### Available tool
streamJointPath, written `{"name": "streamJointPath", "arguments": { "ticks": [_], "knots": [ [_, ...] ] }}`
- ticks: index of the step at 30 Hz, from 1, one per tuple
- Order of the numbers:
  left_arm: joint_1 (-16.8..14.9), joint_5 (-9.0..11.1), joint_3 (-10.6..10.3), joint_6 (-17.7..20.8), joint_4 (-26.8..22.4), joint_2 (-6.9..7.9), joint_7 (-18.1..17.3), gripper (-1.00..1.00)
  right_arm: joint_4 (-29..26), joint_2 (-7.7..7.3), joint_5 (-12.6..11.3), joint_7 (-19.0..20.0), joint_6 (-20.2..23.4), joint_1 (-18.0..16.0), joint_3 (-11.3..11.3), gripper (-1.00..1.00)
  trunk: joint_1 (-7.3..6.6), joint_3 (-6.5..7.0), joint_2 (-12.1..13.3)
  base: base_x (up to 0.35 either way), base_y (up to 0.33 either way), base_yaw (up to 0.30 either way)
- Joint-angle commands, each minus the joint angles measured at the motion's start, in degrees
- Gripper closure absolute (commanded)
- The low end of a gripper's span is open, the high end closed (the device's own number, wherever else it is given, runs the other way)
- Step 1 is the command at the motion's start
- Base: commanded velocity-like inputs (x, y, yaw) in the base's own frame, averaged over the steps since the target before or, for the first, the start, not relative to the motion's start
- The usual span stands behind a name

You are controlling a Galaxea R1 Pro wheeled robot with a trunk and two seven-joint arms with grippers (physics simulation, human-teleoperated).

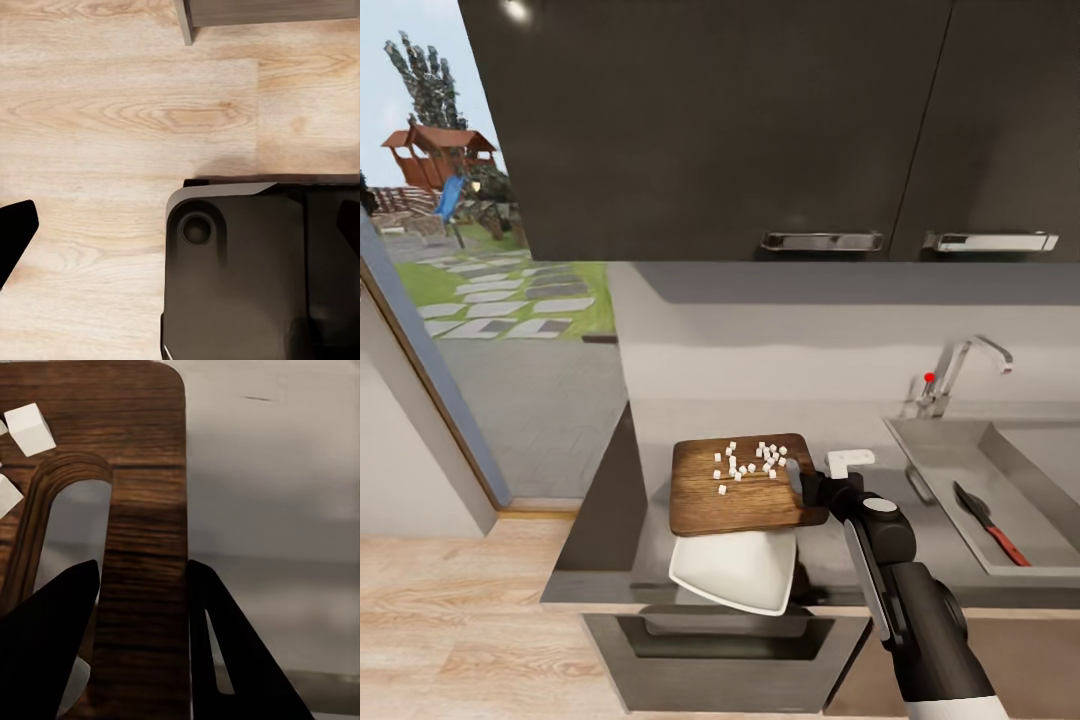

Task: In the kitchen, take the Vidalia onion out of the sink, dice it on the chopping board with the paring knife, put the diced onion into the bowl on the countertop, then place both the paring knife and the chopping board into the sink.

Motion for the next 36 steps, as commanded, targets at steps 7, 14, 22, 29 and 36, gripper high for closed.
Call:
{"name": "streamJointPath", "arguments": {
  "ticks": [7,14,22,29,36],
  "knots": [
    [-0.05,0.61,-0.39,-0.24,-0.07,0.09,0.42,-1.0,-0.06,0.02,0.46,0.15,0.33,-0.05,0.04,1.0,0.04,0.52,-0.12,0.0,0.016,0.0],
    [-0.04,0.61,-0.39,-0.24,-0.07,0.09,0.42,-1.0,-0.03,0.02,0.46,0.15,0.3,-0.05,0.04,1.0,0.04,0.64,-0.12,0.0,0.0,0.0],
    [-0.04,0.61,-0.39,-0.24,-0.07,0.09,0.42,-1.0,0.02,-0.05,0.46,0.36,0.03,-0.05,0.06,1.0,0.04,0.64,-0.12,0.0,0.0,0.0],
    [-0.05,0.61,-0.39,-0.24,-0.07,0.09,0.42,-1.0,0.02,-0.15,0.46,0.75,-0.37,-0.05,0.04,1.0,0.04,0.64,-0.12,0.0,0.0,0.0],
    [-0.08,0.61,-0.39,-0.24,-0.07,0.09,0.42,-1.0,0.17,-0.24,0.39,0.86,-3.69,-0.05,0.04,1.0,0.04,0.64,-0.12,0.0,0.0,0.0]
  ]
}}
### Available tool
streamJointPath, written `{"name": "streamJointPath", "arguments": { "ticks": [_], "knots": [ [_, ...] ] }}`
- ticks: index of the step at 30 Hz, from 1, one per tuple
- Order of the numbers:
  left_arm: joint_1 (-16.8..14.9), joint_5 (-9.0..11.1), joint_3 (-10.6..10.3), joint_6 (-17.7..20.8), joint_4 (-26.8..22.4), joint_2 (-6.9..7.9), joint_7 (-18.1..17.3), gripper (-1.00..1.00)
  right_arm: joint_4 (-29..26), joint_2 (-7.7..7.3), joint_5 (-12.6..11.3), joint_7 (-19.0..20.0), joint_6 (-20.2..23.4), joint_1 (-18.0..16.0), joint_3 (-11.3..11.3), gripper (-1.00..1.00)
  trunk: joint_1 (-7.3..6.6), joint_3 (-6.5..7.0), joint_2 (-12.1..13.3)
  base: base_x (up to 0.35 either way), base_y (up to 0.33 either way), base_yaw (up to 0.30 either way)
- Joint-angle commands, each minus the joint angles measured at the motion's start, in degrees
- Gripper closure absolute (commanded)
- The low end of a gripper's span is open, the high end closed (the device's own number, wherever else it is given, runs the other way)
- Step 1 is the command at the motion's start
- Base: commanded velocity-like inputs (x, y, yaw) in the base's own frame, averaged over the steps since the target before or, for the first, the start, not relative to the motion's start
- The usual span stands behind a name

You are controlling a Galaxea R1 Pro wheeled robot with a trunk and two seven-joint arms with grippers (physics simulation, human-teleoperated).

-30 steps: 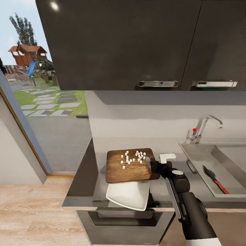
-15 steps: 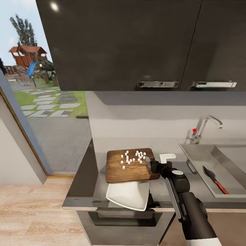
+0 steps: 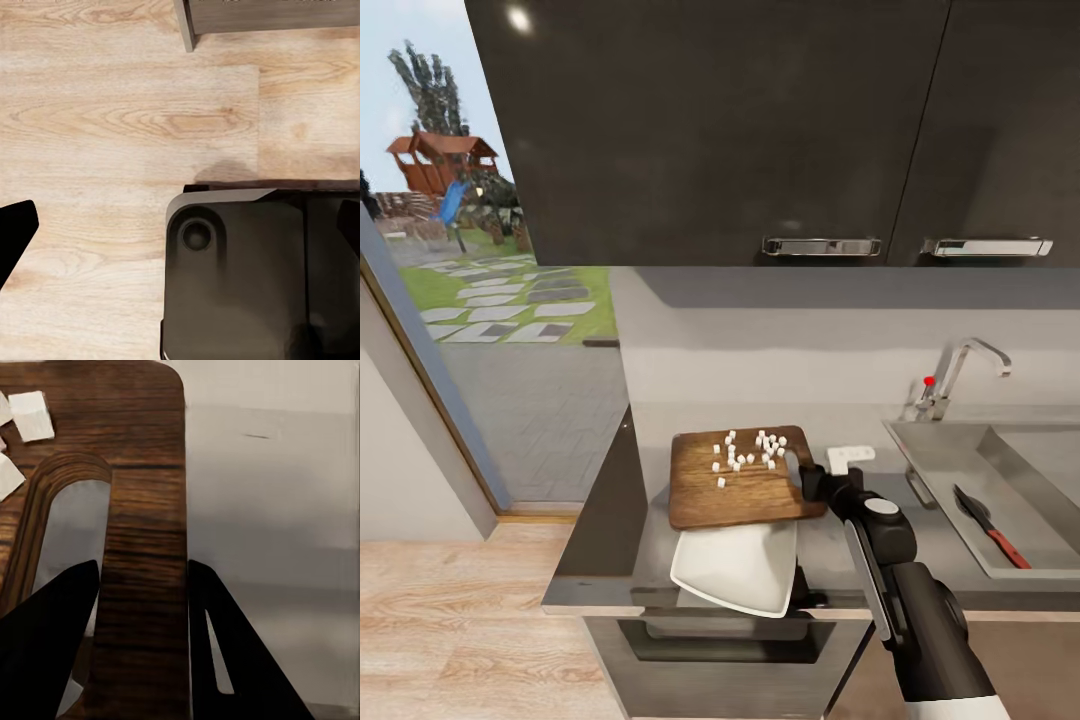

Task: In the kitchen, take the Vidalia onion out of the sink, dice it on the chopping board with the paring knife, put the diced onion into the bowl on the countertop, then place both the paring knife and the chopping board into the sink.

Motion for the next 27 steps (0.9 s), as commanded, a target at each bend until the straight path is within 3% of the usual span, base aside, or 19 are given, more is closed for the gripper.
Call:
{"name": "streamJointPath", "arguments": {
  "ticks": [1,17,27],
  "knots": [
    [-0.03,0.61,-0.38,-0.24,-0.08,0.09,0.42,-1.0,-0.05,0.01,0.45,0.24,0.0,-0.04,0.02,1.0,0.04,-0.12,-0.12,0.0,0.0,0.0],
    [-0.01,0.61,-0.38,-0.24,-0.08,0.09,0.42,-1.0,-0.03,-0.05,0.52,0.26,-0.73,-0.04,0.02,1.0,0.04,-0.12,-0.12,0.0,0.0,0.0],
    [0.01,0.61,-0.38,-0.24,-0.08,0.09,0.42,-1.0,0.05,-0.08,0.52,0.3,-4.24,-0.04,0.02,1.0,0.04,-0.12,-0.12,0.0,0.0,0.0]
  ]
}}
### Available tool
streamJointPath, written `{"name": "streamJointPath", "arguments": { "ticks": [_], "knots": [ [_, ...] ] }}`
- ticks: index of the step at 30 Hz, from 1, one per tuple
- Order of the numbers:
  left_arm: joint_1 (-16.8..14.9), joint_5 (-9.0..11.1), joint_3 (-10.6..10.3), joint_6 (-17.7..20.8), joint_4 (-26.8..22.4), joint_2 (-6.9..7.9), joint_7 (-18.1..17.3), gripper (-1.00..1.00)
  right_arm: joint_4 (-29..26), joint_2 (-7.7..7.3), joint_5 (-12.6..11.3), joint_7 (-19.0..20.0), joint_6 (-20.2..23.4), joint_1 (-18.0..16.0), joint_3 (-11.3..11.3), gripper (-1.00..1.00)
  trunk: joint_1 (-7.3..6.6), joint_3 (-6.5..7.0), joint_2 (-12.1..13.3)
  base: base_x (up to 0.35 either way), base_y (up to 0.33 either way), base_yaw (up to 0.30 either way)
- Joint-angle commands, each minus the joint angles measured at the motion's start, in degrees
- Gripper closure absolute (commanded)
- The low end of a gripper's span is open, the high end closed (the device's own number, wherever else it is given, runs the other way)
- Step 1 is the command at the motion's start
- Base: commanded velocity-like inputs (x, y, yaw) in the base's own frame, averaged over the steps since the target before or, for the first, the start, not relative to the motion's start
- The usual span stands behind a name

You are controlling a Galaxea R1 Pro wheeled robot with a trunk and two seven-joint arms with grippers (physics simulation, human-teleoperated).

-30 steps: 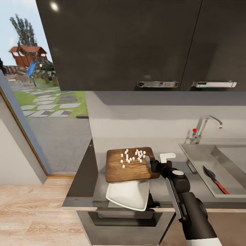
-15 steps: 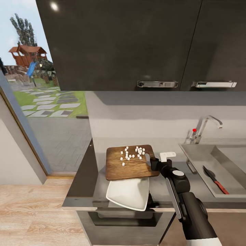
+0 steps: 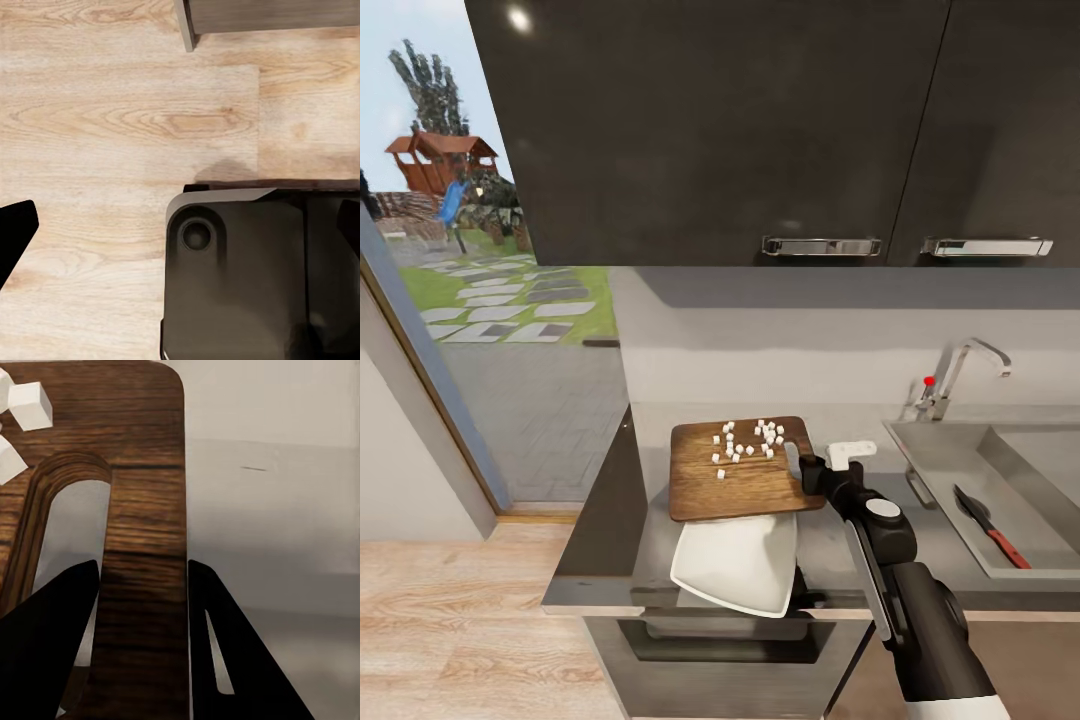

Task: In the kitchen, take the Vidalia onion out of the sink, dice it on the chopping board with the paring knife, put the diced onion into the bowl on the countertop, then place both the paring knife and the chopping board into the sink.

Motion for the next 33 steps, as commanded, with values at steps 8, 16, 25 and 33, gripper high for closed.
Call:
{"name": "streamJointPath", "arguments": {
  "ticks": [8,16,25,33],
  "knots": [
    [-0.06,0.6,-0.38,-0.24,-0.07,0.09,0.42,-1.0,1.27,0.02,0.48,0.23,-1.21,-0.05,0.01,1.0,0.04,-0.11,-0.12,0.0,0.0,0.0],
    [-0.03,0.6,-0.38,-0.24,-0.07,0.09,0.42,-1.0,2.53,-0.05,0.48,0.31,-4.6,-0.05,0.01,1.0,0.04,-0.11,-0.12,0.0,0.0,0.0],
    [-0.05,0.6,-0.38,-0.24,-0.07,0.09,0.42,-1.0,4.85,-2.08,0.41,1.35,-9.98,-0.05,0.01,1.0,0.04,-0.11,-0.12,0.0,0.0,0.0],
    [-0.03,0.6,-0.38,-0.24,-0.07,0.09,0.42,-1.0,5.63,-2.44,0.41,2.81,-11.96,-0.05,0.01,1.0,0.04,-0.11,-0.12,0.0,0.0,0.0]
  ]
}}
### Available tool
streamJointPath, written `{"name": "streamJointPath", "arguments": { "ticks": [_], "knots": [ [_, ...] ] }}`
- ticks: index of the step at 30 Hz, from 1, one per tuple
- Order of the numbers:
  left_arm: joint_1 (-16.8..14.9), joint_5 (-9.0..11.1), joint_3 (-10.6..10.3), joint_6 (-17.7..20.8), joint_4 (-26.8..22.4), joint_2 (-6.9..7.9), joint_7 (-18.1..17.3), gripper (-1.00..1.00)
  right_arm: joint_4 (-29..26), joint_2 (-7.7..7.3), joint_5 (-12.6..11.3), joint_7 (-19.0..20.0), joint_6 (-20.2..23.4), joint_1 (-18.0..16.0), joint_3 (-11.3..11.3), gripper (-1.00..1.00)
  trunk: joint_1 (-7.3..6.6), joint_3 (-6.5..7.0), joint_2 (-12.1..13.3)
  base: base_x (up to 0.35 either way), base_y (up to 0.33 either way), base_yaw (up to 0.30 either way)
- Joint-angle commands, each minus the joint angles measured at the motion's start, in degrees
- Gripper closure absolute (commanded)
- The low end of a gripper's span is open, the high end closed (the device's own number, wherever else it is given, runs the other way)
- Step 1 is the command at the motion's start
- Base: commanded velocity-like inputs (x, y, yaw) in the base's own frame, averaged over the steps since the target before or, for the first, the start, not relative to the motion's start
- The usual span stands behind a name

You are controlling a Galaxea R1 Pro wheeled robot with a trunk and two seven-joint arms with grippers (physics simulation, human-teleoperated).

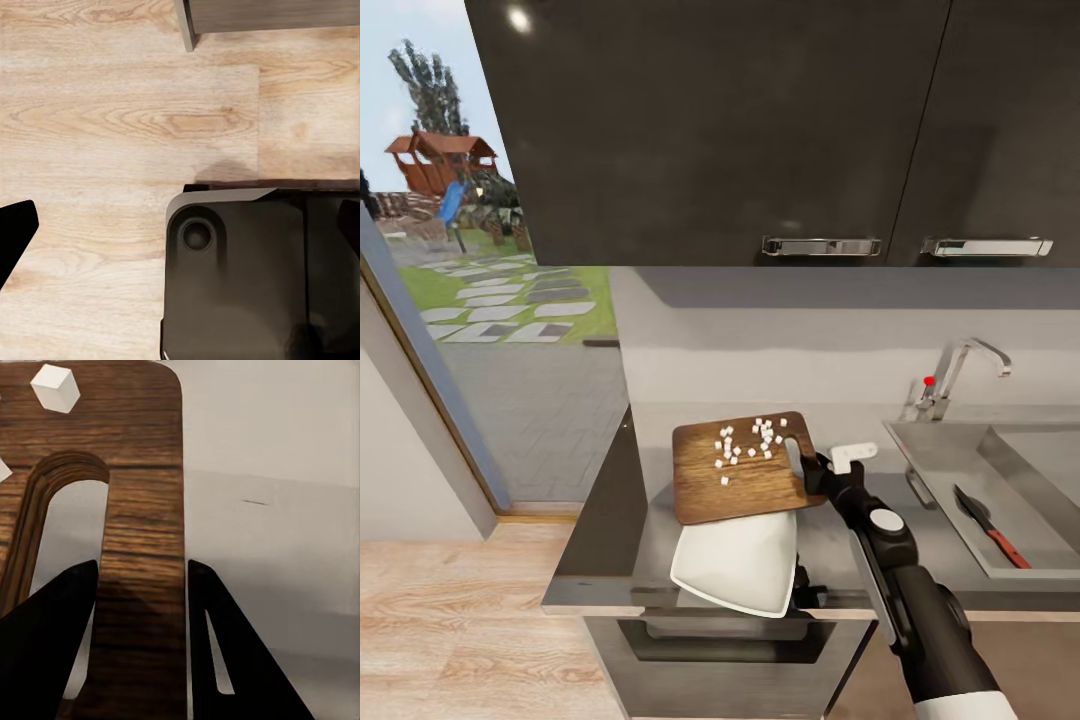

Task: In the kitchen, take the Vidalia onion out of the sink, dice it on the chopping board with the paring knife, put the diced onion into the bowl on the countertop, then place both the paring knife and the chopping board into the sink.

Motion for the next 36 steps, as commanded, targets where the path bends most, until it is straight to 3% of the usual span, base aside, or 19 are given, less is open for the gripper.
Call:
{"name": "streamJointPath", "arguments": {
  "ticks": [1,24,29,36],
  "knots": [
    [-0.05,0.6,-0.38,-0.24,-0.07,0.09,0.42,-1.0,0.51,0.03,0.49,0.46,-0.57,-0.04,-0.09,1.0,0.04,-0.11,-0.12,0.0,0.0,0.0],
    [-0.04,0.6,-0.38,-0.24,-0.07,0.09,0.42,-1.0,1.52,-0.13,0.6,3.84,-2.8,-0.04,-0.27,1.0,0.04,-0.11,-0.12,0.0,0.0,0.0],
    [-0.05,0.6,-0.38,-0.24,-0.07,0.09,0.42,-1.0,3.12,-1.34,0.61,3.83,-6.33,-0.04,-0.25,1.0,0.04,-0.11,-0.12,0.0,0.0,0.0],
    [-0.07,0.6,-0.38,-0.24,-0.07,0.09,0.42,-1.0,3.76,-1.92,0.58,3.83,-7.1,-0.04,-0.25,1.0,0.04,-0.11,-0.12,0.0,0.0,0.0]
  ]
}}
